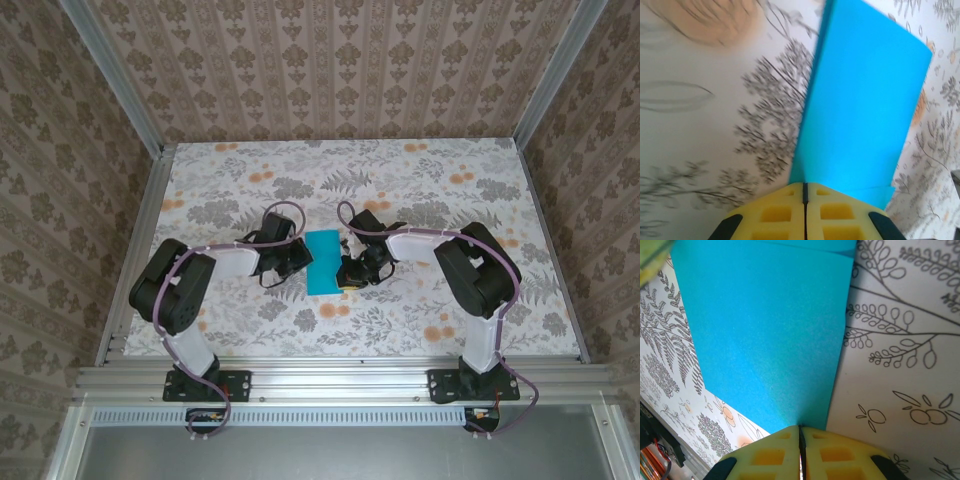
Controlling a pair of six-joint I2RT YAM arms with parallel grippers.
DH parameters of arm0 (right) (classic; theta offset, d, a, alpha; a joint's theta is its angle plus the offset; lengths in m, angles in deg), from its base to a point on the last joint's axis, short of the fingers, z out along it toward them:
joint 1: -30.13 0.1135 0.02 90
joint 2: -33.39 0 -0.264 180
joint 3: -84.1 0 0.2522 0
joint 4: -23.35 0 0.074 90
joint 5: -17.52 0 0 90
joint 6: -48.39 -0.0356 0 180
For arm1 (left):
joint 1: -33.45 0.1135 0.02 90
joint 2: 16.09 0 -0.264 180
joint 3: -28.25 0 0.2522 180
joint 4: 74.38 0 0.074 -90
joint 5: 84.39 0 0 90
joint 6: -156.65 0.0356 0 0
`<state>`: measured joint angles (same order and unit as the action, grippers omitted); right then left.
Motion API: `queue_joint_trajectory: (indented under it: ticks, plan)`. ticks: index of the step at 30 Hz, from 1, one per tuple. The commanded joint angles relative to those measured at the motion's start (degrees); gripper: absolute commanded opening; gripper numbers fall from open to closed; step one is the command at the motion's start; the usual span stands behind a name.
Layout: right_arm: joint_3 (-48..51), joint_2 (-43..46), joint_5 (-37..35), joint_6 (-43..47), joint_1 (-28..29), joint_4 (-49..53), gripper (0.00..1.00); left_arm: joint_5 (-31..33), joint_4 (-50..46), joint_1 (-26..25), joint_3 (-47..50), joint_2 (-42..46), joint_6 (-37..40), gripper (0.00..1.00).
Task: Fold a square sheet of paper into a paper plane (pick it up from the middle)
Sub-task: Fold the triangle a second time at the center of the table.
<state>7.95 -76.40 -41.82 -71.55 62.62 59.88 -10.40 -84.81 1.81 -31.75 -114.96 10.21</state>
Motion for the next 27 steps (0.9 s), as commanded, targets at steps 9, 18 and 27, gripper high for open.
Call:
queue_joint_trajectory:
  ticks: [9, 18, 27]
  plan:
    - [1.75, -3.89, -8.41, 0.01, 0.29, 7.38, 0.11, 0.7, -1.14, -2.7, 1.94, 11.31, 4.56, 0.15]
    - [1.48, -3.61, -7.43, -0.06, 0.21, 6.83, 0.11, 0.04, -1.08, -5.97, -0.25, 4.03, 3.02, 0.11]
    - [1.35, -1.25, -5.4, 0.15, 0.13, 5.5, 0.11, 4.66, -4.59, -5.8, -1.91, 0.2, 3.4, 0.06]
